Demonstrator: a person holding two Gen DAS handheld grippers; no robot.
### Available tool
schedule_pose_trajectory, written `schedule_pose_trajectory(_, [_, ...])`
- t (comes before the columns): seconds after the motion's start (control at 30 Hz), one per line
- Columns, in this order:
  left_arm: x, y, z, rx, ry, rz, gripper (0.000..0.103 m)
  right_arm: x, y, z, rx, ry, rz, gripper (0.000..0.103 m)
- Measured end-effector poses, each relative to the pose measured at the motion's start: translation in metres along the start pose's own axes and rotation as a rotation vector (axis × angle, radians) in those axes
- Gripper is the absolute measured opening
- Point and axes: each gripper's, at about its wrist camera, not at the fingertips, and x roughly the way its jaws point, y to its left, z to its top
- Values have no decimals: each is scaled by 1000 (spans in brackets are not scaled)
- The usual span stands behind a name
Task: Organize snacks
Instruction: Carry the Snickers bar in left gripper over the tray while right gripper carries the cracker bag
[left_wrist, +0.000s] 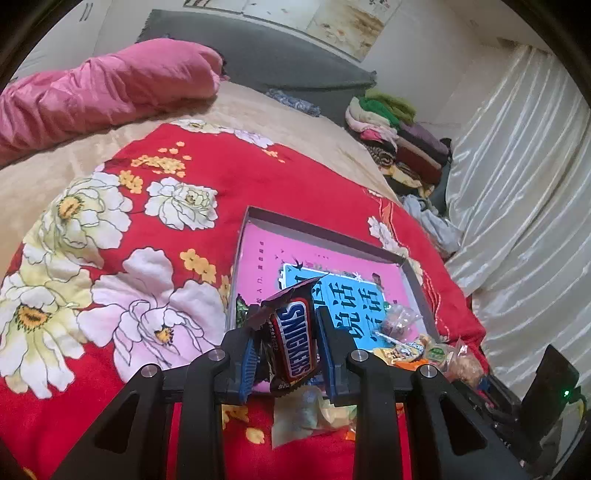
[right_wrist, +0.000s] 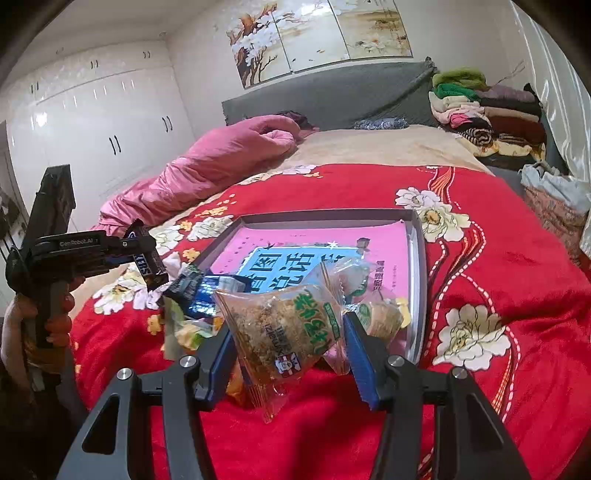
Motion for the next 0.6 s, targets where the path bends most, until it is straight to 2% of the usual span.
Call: schedule_pose_trajectory(0.6, [36, 4, 2, 11, 51, -3, 30, 34, -12, 8, -43, 38, -91, 56])
